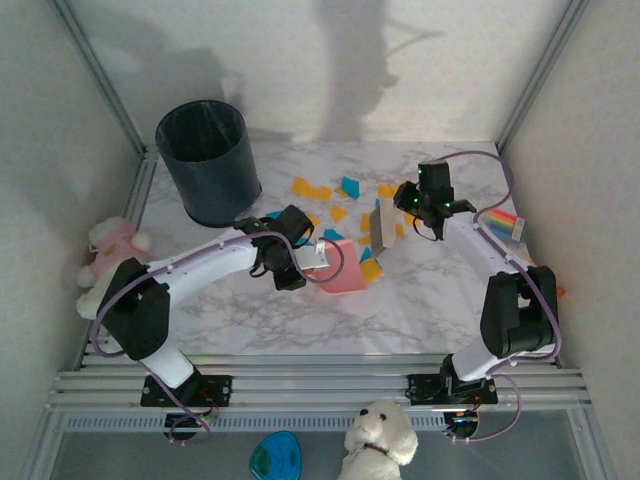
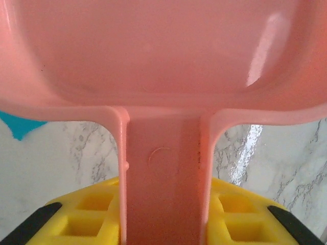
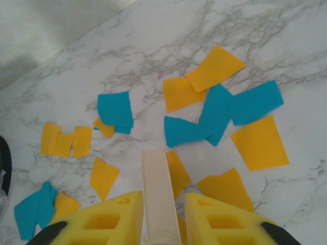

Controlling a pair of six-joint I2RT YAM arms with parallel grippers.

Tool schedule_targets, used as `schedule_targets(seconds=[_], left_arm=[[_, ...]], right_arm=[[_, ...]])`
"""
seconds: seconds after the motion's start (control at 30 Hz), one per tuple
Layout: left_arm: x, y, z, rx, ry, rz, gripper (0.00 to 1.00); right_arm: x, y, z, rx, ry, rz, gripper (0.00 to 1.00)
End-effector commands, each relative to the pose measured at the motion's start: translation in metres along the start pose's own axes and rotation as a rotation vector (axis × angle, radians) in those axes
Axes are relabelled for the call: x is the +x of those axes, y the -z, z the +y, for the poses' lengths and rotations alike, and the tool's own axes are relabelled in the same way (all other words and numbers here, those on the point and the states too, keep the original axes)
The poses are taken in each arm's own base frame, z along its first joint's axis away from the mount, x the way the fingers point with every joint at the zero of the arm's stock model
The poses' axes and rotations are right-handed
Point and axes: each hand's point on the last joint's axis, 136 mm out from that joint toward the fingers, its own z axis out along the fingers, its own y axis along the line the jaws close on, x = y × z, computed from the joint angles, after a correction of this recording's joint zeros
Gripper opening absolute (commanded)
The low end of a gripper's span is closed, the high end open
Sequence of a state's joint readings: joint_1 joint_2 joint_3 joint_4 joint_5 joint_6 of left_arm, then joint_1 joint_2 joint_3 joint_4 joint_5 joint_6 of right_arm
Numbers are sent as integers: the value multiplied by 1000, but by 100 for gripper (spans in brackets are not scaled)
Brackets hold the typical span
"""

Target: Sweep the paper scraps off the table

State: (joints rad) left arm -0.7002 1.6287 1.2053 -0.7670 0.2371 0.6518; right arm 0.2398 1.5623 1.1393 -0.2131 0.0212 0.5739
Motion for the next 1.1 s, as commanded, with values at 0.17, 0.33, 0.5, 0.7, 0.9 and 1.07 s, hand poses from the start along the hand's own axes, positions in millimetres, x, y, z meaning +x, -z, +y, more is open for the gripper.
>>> schedule_targets(seconds=[0.17, 0.33, 0.5, 0.7, 0.9, 1.07], left_arm=[[20, -12, -10, 32, -18, 90, 0], [25, -18, -10, 32, -13, 117, 0], [28, -23, -8, 23, -6, 142, 0], [31, -28, -9, 22, -6, 161, 0], [32, -30, -11, 31, -10, 172, 0], [33, -30, -16, 51, -11, 176, 0]], right_arm=[[7, 3, -15, 73, -22, 38, 0], [19, 20, -31, 129, 5, 48, 0], [31, 34, -41, 150, 21, 62, 0], [37, 54, -45, 150, 39, 57, 0], [34, 71, -34, 90, 70, 35, 0], [15, 88, -19, 32, 121, -39, 0]])
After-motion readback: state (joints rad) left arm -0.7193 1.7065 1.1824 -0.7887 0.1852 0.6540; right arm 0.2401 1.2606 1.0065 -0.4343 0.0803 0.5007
